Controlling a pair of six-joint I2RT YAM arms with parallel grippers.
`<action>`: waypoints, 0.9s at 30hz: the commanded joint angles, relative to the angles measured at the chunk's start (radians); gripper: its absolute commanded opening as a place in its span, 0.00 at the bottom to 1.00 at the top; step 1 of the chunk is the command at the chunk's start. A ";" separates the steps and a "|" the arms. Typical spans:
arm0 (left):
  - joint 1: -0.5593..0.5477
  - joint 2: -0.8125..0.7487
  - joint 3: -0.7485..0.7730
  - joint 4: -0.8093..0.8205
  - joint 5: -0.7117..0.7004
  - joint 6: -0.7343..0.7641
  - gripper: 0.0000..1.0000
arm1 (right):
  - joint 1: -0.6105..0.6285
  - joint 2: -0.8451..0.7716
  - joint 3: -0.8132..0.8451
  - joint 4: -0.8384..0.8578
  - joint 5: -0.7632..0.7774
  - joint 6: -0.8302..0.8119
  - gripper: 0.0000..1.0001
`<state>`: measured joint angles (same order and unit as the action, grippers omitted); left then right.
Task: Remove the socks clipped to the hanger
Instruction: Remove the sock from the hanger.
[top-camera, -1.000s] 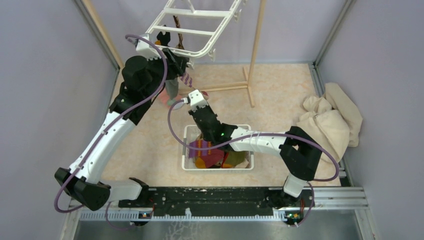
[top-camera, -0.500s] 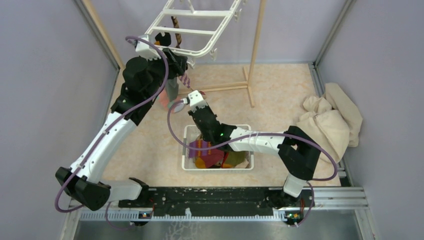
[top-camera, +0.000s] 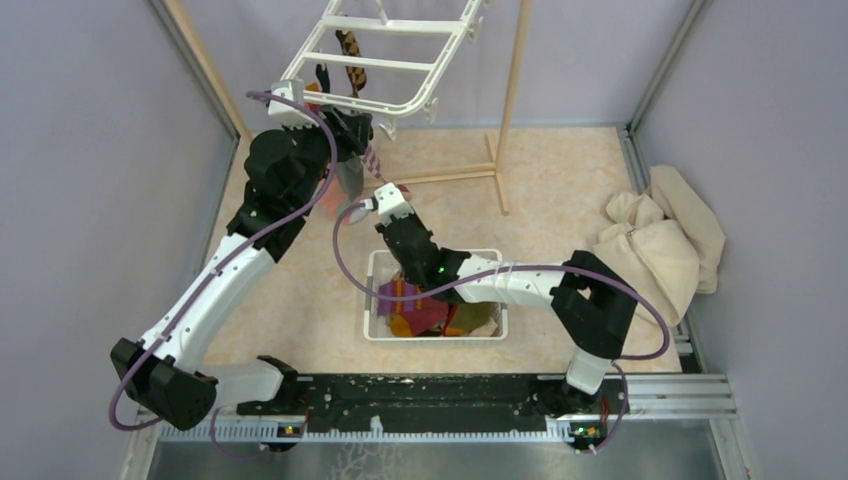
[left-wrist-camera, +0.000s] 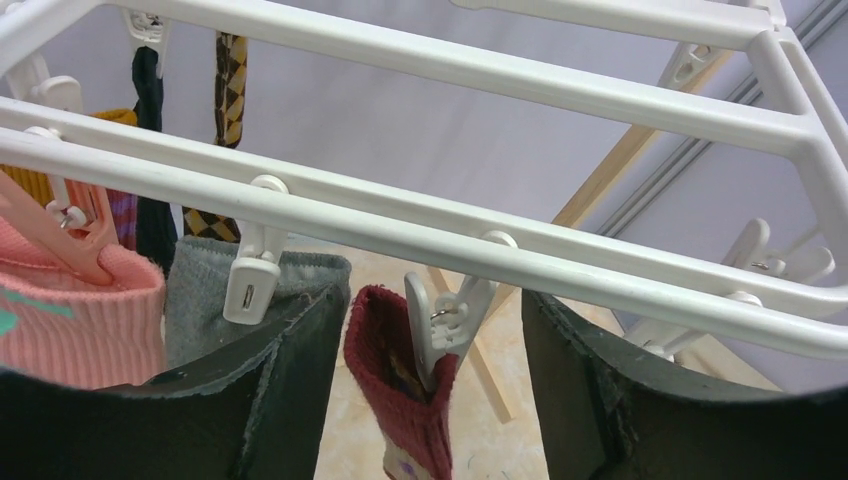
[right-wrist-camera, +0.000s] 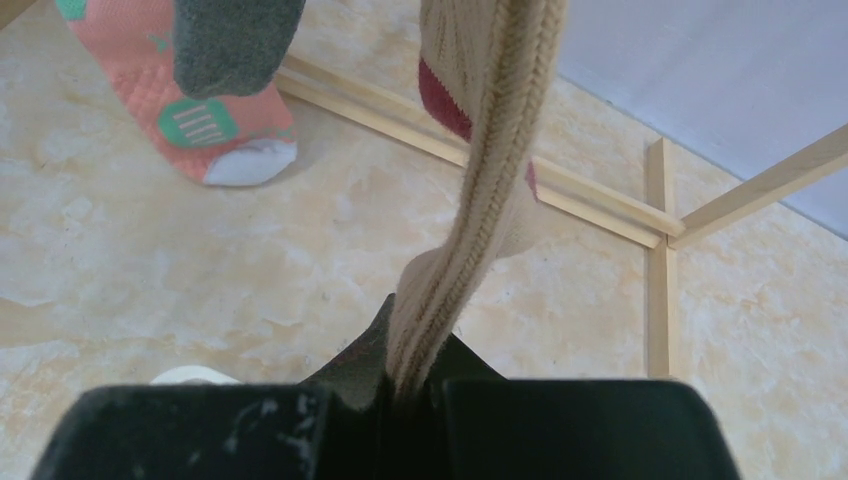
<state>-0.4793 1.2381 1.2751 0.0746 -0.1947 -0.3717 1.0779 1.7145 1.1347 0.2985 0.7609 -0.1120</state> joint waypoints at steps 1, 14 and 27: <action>0.008 -0.044 -0.045 0.136 0.010 0.011 0.69 | 0.010 0.005 0.053 0.042 0.003 0.011 0.00; 0.010 -0.026 -0.035 0.148 0.033 0.019 0.30 | 0.009 0.005 0.057 0.040 -0.003 0.012 0.00; 0.009 -0.009 -0.002 0.109 0.037 0.029 0.21 | 0.010 -0.043 0.021 0.035 0.007 0.009 0.00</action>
<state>-0.4755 1.2240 1.2335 0.1799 -0.1715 -0.3614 1.0779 1.7241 1.1347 0.2985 0.7578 -0.1116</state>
